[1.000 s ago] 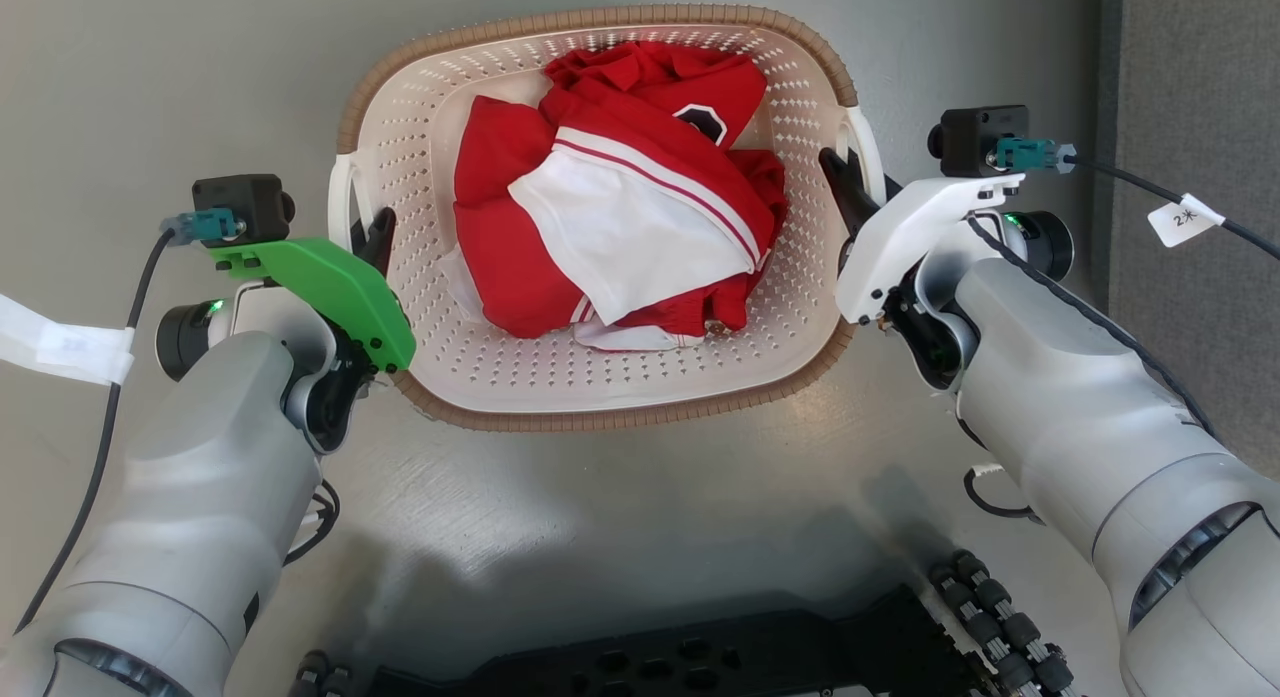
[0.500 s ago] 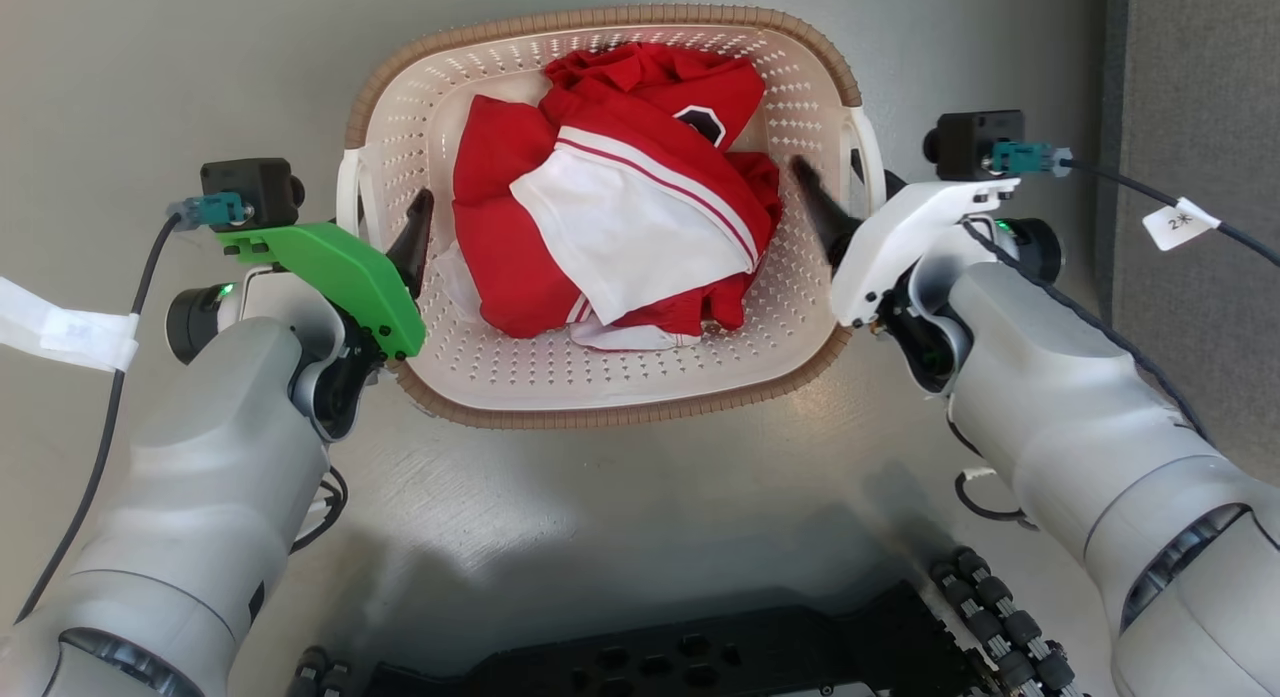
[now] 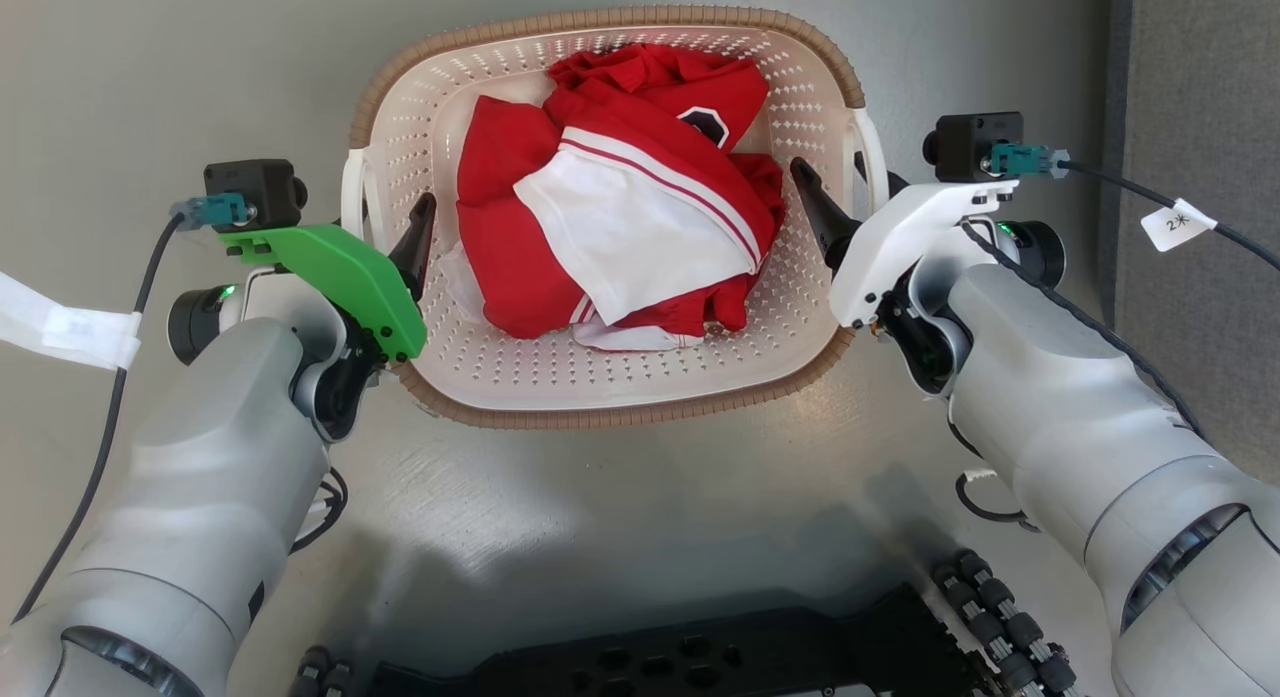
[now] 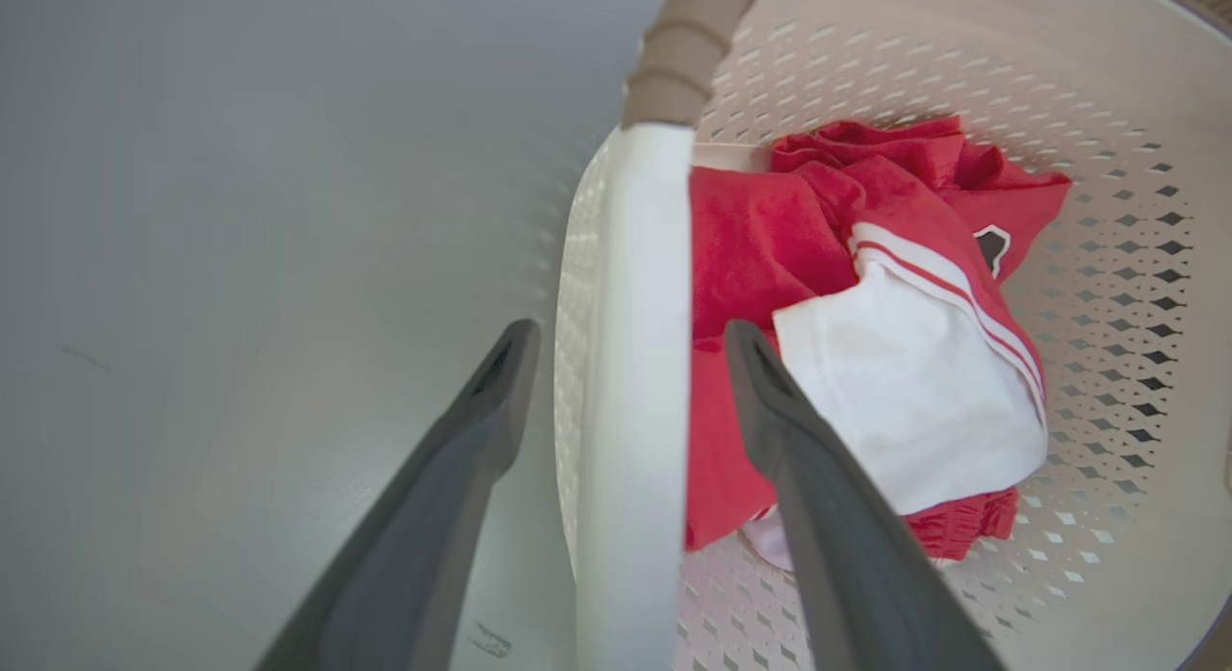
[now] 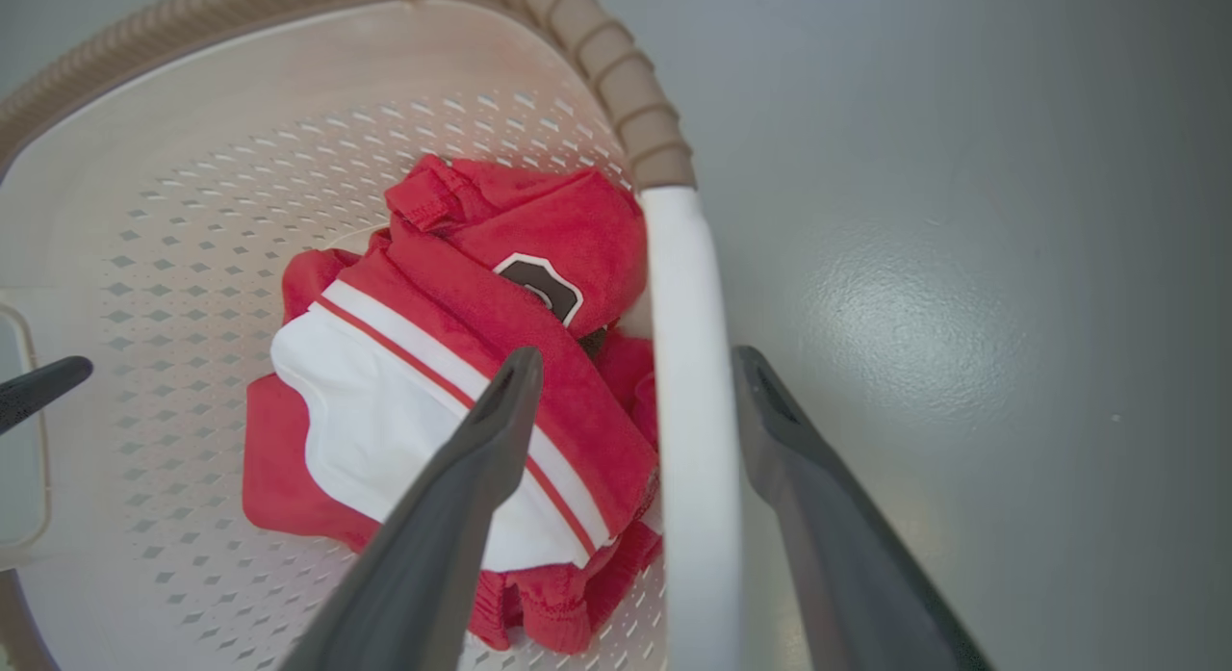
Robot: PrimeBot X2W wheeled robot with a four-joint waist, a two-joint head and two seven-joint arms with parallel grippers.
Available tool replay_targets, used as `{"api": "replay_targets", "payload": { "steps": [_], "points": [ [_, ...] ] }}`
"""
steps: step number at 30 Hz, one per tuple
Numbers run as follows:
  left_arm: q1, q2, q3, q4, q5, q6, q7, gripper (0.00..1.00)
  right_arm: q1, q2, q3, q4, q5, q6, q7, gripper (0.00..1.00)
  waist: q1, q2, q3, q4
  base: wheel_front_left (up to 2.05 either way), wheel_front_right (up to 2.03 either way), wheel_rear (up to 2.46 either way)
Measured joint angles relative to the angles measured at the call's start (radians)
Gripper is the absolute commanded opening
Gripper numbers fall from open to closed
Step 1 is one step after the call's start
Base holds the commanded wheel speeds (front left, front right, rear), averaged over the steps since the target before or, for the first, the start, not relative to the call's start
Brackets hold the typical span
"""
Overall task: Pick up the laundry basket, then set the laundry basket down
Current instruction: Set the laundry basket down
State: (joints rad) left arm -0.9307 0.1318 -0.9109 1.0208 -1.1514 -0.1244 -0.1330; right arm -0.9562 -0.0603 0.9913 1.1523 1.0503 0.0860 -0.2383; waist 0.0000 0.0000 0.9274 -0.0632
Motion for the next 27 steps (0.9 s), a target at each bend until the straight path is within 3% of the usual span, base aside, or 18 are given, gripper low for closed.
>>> {"api": "replay_targets", "payload": {
  "steps": [13,27],
  "points": [
    [-0.002,0.012,-0.032,0.012,0.000,0.000,-0.021,1.00,0.002,0.000,-0.002,0.026,0.035,-0.035,0.000,1.00,0.0000,0.0000,-0.046,-0.007,0.00,0.00,0.00],
    [0.072,0.025,-0.034,0.026,-0.018,0.000,-0.063,1.00,0.063,0.000,0.007,0.019,0.056,-0.034,0.000,1.00,0.0000,0.0000,-0.157,-0.026,0.00,0.00,0.00]
  ]
}}
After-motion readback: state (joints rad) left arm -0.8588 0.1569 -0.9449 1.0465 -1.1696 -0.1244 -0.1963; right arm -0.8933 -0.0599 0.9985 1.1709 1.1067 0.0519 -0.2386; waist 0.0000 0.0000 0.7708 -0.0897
